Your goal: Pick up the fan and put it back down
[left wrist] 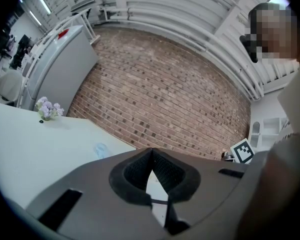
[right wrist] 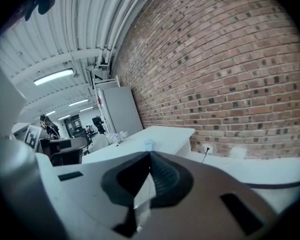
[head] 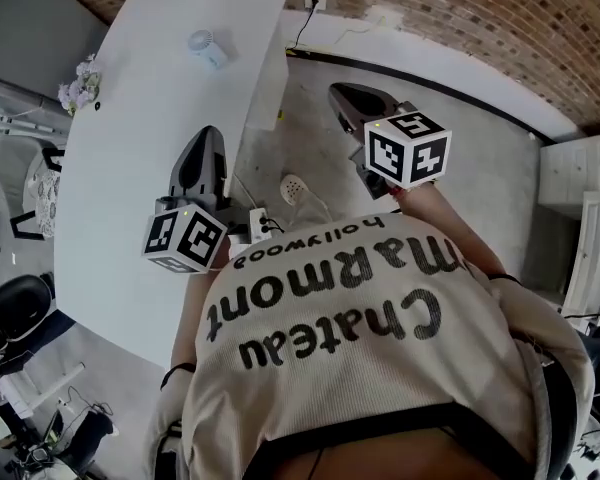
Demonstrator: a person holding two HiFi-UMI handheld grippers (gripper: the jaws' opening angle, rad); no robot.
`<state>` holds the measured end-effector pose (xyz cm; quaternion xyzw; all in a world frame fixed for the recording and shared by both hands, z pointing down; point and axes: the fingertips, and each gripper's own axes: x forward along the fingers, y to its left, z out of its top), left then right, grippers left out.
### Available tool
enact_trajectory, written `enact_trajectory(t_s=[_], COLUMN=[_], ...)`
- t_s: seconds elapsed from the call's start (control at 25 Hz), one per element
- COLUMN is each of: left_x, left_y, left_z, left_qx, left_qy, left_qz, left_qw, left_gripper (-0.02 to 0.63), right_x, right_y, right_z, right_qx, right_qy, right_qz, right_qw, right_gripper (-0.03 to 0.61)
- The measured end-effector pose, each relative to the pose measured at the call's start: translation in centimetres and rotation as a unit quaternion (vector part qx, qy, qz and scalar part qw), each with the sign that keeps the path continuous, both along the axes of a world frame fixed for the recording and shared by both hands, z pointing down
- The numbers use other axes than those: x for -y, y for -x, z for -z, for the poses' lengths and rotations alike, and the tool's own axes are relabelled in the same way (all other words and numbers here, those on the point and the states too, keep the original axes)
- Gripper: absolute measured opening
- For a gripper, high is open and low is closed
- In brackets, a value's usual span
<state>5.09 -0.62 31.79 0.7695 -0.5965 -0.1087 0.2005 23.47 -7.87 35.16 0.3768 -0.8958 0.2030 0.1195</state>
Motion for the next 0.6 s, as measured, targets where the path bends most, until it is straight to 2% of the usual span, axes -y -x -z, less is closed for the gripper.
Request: enact_trajectory(t_s=[0.32, 0.6], left_x=[7.9, 12.1], left_y=[3.1, 6.4], left_z=[0.8, 1.4], left_qx=[-0.003, -0.006], left_qy=[-0.006, -0.007], left_qz=[0.007, 0.029], left_qw=[1.0000, 0.9995], left_gripper=[0.002, 0.002], right_x=[8.0, 13.3], right_y=[3.1, 6.0], right_z=[1.1, 0.7], right_qx=[0.003, 0.006], right_qy=[-0.006, 0.005], right_qz=[0.008, 0.016], right_qw=[1.000, 1.000], right_gripper=[0.003, 0.003])
